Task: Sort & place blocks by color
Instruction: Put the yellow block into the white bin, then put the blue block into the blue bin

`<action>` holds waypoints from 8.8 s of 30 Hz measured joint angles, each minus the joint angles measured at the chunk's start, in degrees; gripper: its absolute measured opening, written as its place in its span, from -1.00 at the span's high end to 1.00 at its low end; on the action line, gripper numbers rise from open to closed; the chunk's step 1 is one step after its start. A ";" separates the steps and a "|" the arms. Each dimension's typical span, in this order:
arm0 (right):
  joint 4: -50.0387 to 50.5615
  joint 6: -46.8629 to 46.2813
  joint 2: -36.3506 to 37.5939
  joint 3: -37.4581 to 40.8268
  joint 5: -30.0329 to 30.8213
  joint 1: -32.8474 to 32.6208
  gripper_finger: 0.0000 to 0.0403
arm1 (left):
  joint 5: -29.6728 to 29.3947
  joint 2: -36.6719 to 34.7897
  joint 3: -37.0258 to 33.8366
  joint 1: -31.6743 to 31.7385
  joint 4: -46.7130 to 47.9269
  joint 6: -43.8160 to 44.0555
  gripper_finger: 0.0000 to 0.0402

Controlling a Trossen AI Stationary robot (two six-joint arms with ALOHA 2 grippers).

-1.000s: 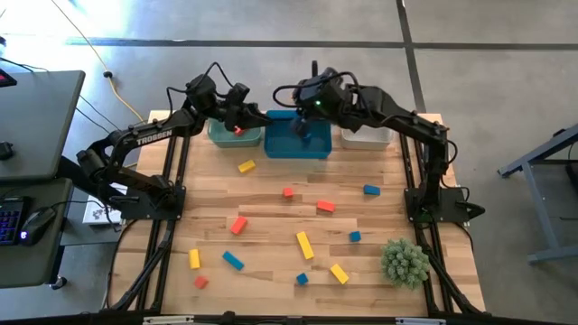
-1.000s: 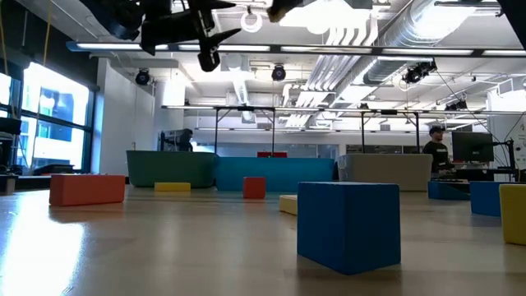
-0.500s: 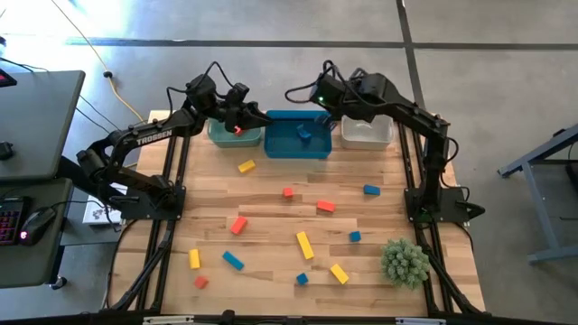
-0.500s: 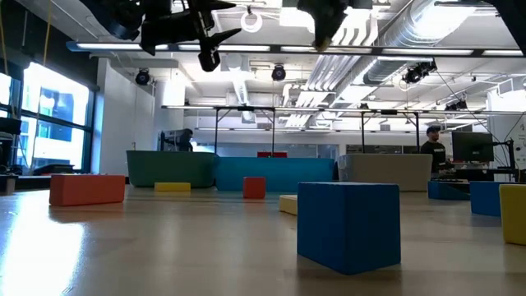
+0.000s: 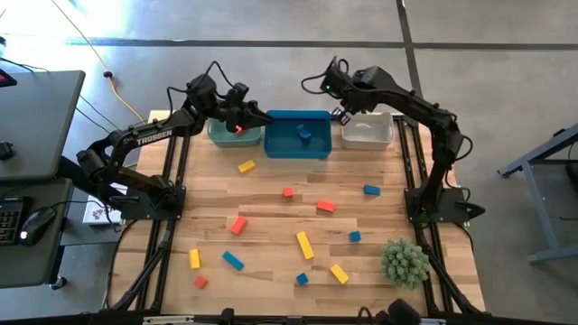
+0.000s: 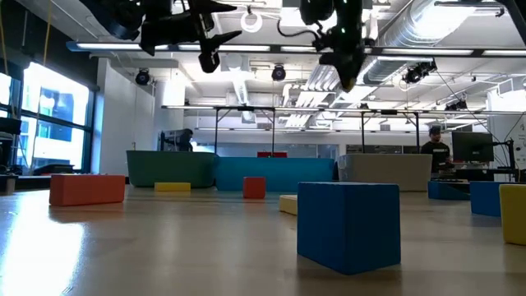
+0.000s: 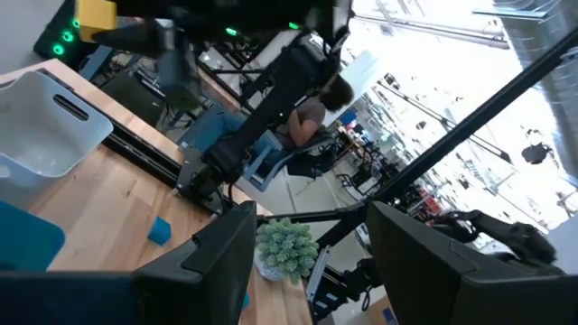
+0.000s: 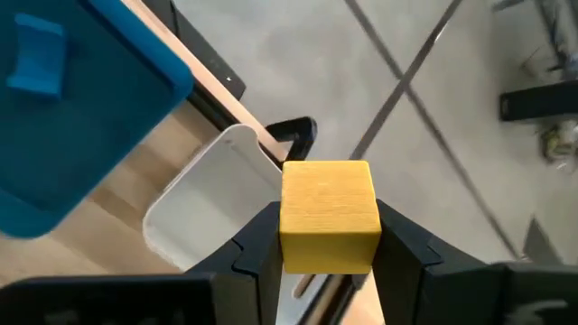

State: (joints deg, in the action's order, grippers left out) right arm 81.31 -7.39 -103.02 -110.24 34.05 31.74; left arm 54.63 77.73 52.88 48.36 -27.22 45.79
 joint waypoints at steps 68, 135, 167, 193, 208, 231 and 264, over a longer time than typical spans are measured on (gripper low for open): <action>-21.50 -6.46 12.96 35.02 -37.80 12.18 -0.07 | -1.36 0.00 0.00 0.00 3.04 -4.04 -0.01; 0.02 7.61 -9.81 41.94 -33.35 -15.03 -0.07 | -0.57 0.00 0.00 -0.02 3.91 -5.55 -0.01; -10.63 7.32 -9.57 48.69 -35.59 -15.97 -0.01 | -0.61 0.00 0.00 -0.02 3.89 -5.53 -0.01; -11.06 -2.92 -6.74 47.96 -41.76 -16.06 0.47 | -0.63 0.00 -0.02 -0.02 3.91 -7.43 -0.01; -17.18 -12.10 2.95 35.36 -42.01 -16.08 0.47 | -3.07 -0.07 -0.02 -0.02 15.18 -16.29 -0.01; -48.34 3.89 2.94 17.63 -41.51 -4.30 0.47 | -13.49 -0.04 -0.02 2.75 17.20 -15.84 -0.01; -57.63 13.90 -2.97 38.00 -38.70 1.02 0.47 | -23.93 0.04 -0.02 -0.01 34.85 -12.98 -0.01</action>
State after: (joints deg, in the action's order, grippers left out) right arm 23.68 6.50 -106.00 -72.24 -4.64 32.75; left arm 30.70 77.78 52.86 48.35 7.63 32.81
